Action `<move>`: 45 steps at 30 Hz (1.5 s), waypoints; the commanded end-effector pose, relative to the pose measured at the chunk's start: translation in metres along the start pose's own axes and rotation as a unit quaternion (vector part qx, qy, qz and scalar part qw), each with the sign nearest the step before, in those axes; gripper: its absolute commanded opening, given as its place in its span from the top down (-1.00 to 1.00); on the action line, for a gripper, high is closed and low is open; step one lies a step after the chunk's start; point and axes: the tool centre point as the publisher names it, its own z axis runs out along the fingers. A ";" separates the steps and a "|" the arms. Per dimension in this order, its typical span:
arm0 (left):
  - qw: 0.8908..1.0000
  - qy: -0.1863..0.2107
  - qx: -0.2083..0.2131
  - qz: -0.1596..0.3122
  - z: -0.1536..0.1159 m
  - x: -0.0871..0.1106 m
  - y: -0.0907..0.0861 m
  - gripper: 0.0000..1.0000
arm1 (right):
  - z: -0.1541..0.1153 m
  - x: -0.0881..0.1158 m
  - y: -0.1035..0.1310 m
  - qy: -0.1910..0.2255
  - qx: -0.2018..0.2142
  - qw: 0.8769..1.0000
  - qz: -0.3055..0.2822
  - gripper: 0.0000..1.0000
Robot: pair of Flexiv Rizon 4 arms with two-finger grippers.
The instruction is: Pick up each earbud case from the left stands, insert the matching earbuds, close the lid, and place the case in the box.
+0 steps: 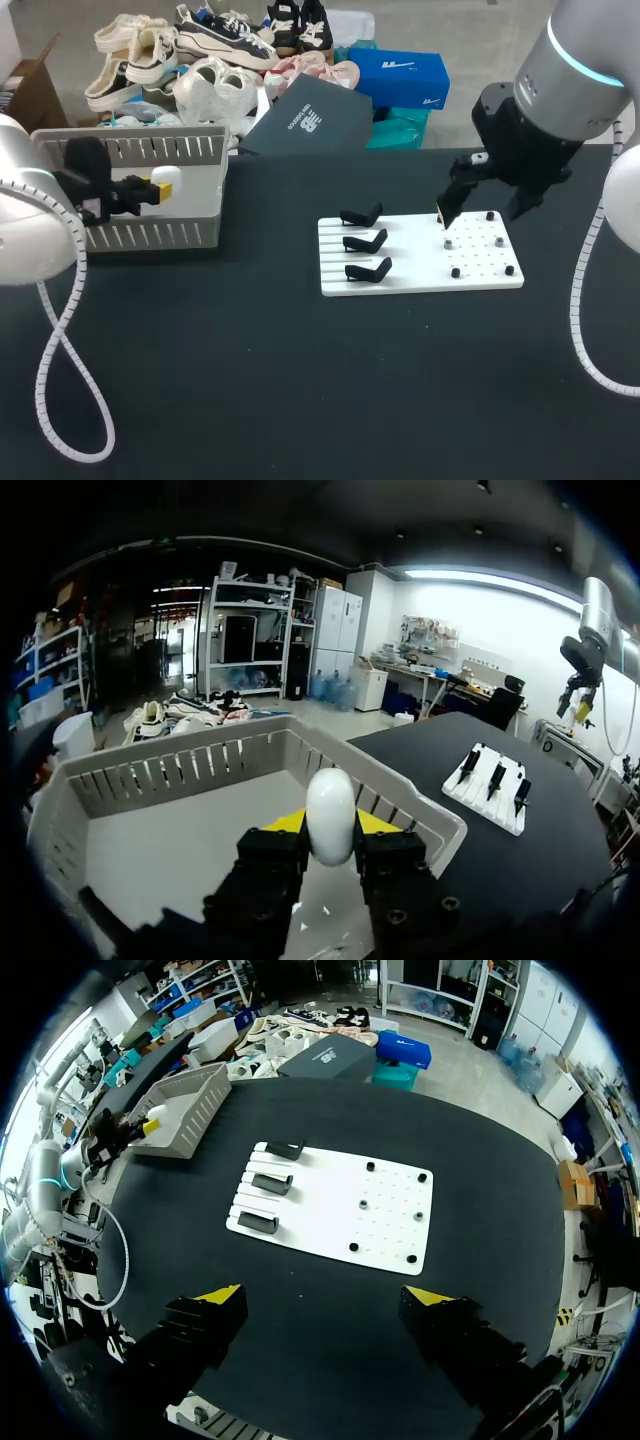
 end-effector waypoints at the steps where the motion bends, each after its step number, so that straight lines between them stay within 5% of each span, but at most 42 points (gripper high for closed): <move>1: 1.000 -0.003 0.001 -0.001 0.010 0.003 0.010 1.00 | 0.001 0.000 0.000 -0.001 0.000 1.000 0.000 -1.00; 4: 1.000 -0.003 0.001 -0.002 0.011 0.003 0.012 1.00 | 0.001 0.000 0.000 -0.001 0.000 1.000 0.000 -1.00; 5: 1.000 -0.003 0.002 -0.003 0.012 0.003 0.013 0.36 | 0.001 0.000 0.000 -0.001 0.000 1.000 0.000 -1.00; 8: 1.000 -0.002 0.005 -0.001 0.012 0.002 0.012 0.01 | 0.001 0.000 0.000 -0.001 0.000 1.000 0.000 -1.00; 12: 1.000 -0.005 0.009 0.005 0.012 0.000 0.010 -1.00 | 0.001 0.000 0.000 -0.001 0.000 1.000 0.000 -1.00; 25: 0.994 -0.050 0.069 0.063 0.001 -0.030 -0.038 -1.00 | 0.001 0.000 0.000 -0.001 0.000 1.000 0.000 -1.00; 45: 0.964 -0.031 0.226 0.136 -0.007 -0.063 -0.167 -1.00 | 0.001 0.000 0.000 -0.001 0.000 1.000 0.000 -1.00</move>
